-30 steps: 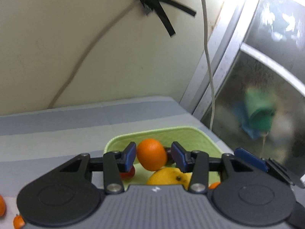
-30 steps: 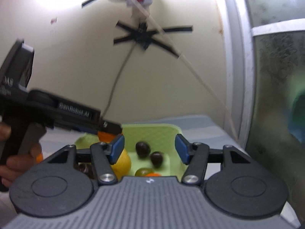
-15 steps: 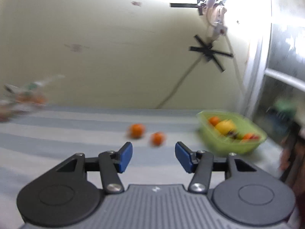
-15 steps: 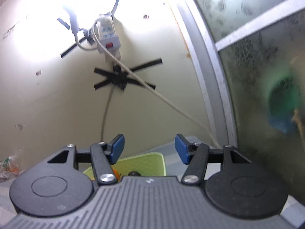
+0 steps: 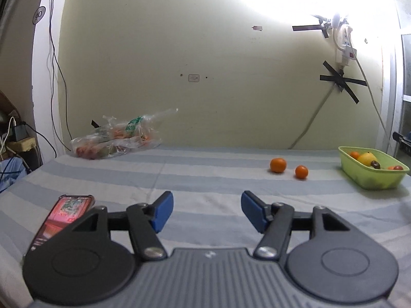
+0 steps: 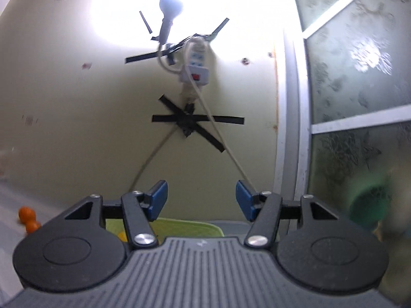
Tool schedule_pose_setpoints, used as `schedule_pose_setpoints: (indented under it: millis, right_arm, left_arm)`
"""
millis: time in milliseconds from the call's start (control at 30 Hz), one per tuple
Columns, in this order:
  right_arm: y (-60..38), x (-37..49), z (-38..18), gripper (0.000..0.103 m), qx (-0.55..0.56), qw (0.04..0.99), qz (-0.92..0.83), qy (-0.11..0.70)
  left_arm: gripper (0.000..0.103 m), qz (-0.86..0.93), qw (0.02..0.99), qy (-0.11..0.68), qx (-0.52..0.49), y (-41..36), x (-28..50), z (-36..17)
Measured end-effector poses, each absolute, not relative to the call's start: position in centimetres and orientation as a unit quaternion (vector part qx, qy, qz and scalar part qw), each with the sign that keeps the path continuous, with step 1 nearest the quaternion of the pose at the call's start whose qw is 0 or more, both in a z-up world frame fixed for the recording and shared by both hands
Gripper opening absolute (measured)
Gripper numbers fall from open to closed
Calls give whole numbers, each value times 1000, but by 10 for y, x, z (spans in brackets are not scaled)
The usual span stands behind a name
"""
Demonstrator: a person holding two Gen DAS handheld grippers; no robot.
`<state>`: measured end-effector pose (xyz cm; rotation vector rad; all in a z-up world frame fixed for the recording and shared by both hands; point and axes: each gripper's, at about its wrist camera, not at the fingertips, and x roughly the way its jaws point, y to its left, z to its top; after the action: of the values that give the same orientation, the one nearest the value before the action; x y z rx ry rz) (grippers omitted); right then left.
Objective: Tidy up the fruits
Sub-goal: 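Move both tools back toward the two remaining mandarins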
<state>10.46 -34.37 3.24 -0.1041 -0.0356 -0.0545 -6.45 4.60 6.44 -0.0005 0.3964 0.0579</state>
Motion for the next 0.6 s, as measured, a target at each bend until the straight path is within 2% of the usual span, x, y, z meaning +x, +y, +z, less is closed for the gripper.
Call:
schedule_pose_setpoints:
  millis: [367,600]
  right_arm:
    - [-358,107,34,61,-27,1000,5,-11]
    - [-358,106,35,61,-24,999,18,-16]
  left_arm:
    - [61,66,977,202,31,-9,11,39]
    - [63,75,972,217,45,-19,29,21]
